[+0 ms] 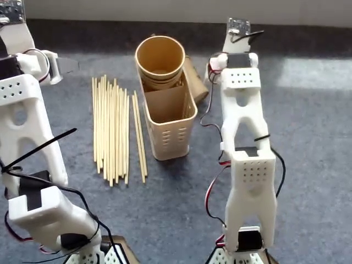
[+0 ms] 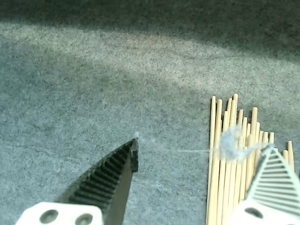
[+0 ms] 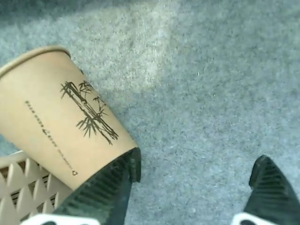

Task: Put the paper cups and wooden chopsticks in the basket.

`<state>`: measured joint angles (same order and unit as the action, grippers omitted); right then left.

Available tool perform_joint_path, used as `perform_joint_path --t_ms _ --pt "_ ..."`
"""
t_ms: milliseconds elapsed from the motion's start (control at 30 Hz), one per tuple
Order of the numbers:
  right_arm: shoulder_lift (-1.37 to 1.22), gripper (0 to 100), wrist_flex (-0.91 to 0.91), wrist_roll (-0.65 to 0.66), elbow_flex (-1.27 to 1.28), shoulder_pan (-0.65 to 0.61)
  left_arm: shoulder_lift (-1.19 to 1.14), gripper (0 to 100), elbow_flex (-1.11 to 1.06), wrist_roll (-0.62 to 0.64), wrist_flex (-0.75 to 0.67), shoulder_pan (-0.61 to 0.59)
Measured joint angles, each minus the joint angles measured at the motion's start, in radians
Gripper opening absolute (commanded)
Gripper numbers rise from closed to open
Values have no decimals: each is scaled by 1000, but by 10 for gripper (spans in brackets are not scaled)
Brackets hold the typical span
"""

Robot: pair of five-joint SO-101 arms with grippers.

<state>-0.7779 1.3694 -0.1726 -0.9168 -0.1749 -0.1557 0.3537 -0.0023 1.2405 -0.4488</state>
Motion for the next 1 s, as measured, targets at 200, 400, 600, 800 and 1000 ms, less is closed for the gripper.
perform_joint_path --t_ms 200,400,600,800,1000 --pt "0 355 -15 0 0 0 0 396 -3 0 0 0" --pt "-64 353 -20 0 0 0 0 396 -5 0 0 0" --pt "-189 353 -20 3 0 5 0 393 -5 0 0 -11" --pt "-170 353 51 3 0 87 0 393 -5 0 0 -38" --pt "52 353 213 3 2 94 0 393 -5 0 0 -29"
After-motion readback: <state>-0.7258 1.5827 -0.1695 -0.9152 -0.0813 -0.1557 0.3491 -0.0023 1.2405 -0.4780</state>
